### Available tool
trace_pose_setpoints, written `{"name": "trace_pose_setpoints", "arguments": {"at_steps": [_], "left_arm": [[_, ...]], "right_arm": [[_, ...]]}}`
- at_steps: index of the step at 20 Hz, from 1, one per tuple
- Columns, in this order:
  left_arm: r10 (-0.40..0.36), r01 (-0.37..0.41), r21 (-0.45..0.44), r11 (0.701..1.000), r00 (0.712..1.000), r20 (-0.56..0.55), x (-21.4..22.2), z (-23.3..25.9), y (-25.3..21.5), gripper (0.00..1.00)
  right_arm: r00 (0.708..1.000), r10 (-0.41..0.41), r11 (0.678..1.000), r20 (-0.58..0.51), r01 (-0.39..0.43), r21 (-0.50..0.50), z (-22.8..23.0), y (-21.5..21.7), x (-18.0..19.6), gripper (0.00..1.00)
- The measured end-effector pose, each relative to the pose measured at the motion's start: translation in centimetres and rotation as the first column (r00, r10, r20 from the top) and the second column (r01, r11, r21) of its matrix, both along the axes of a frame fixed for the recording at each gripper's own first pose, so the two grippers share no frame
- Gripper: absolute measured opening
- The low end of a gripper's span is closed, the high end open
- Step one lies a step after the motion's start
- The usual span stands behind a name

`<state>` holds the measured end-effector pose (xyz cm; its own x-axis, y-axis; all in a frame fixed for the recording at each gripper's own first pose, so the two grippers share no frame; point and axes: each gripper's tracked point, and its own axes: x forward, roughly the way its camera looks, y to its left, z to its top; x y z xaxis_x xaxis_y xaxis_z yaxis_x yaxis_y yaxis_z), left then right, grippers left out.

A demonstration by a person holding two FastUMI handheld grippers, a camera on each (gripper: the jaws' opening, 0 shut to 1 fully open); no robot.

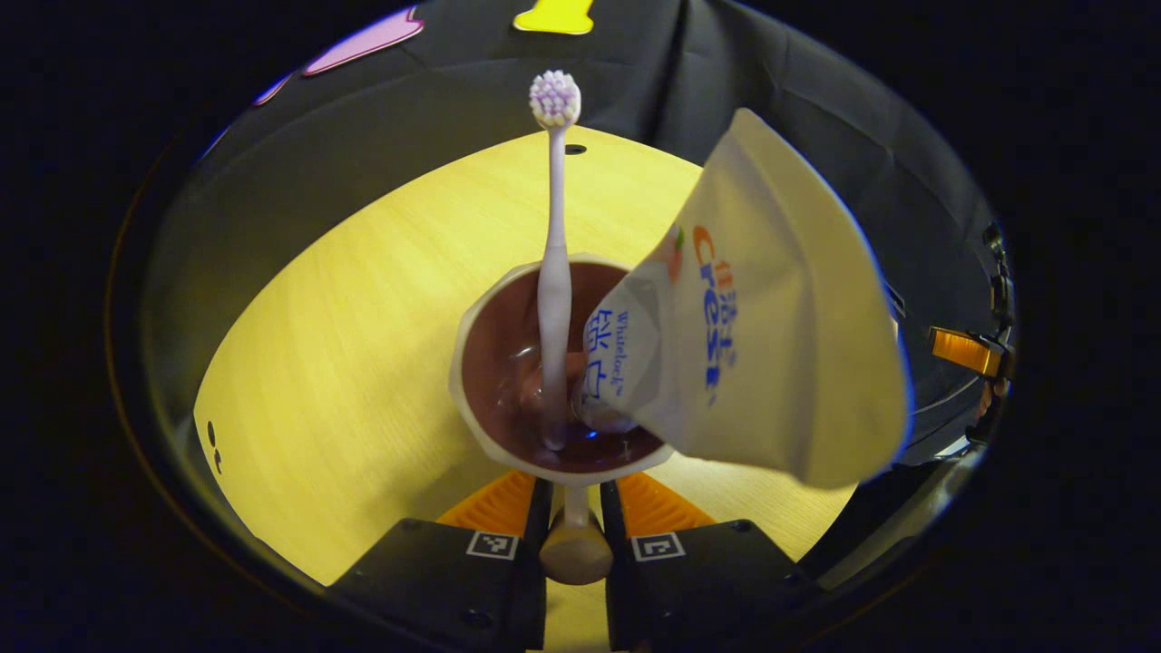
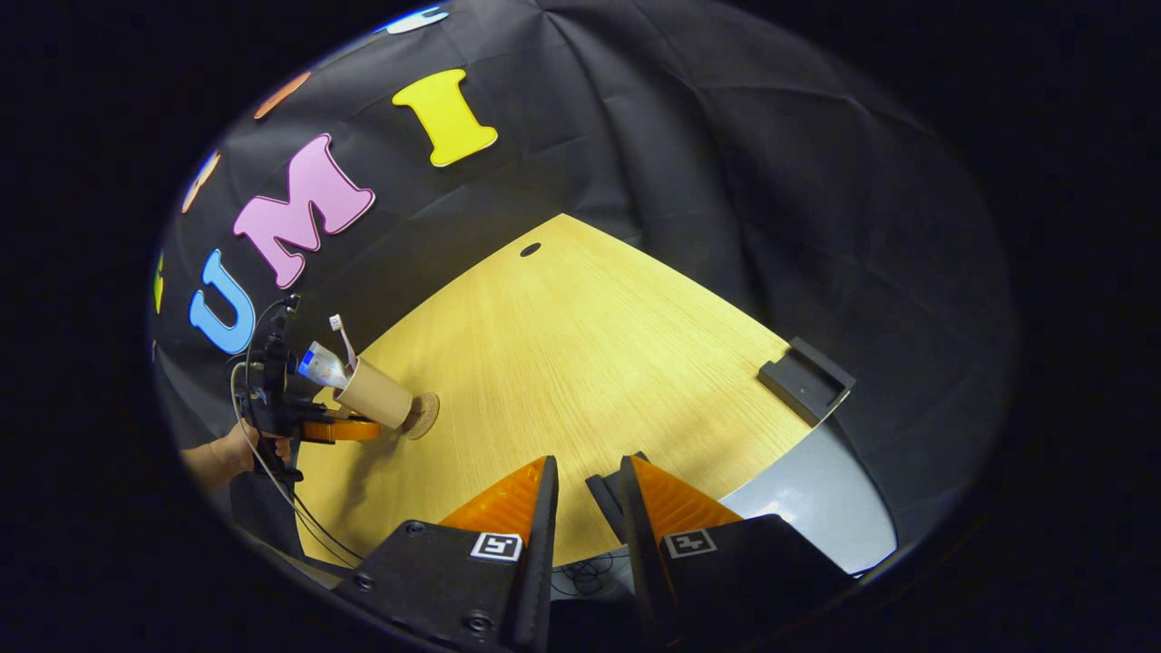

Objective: Put the toothbrush and toothpaste on the desktop into the cup, then pick up the cup and place it on the coaster on the desktop.

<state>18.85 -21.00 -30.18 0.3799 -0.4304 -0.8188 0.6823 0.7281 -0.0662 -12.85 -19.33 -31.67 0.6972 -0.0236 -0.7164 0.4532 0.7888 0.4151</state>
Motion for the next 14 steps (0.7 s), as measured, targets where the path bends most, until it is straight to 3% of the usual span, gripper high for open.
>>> {"name": "trace_pose_setpoints", "arguments": {"at_steps": [2,14], "left_arm": [[-0.017,0.017,0.012,1.0,1.0,0.007,0.0,-0.1,-0.7,0.31],[-0.013,0.012,0.084,0.996,1.0,0.013,0.4,-1.7,-0.9,0.31]], "right_arm": [[1.0,-0.015,1.0,0.001,0.015,0.002,0.1,-0.3,0.0,0.42],[0.998,-0.066,0.998,-0.017,0.066,0.0,0.2,-1.1,-1.3,0.42]]}}
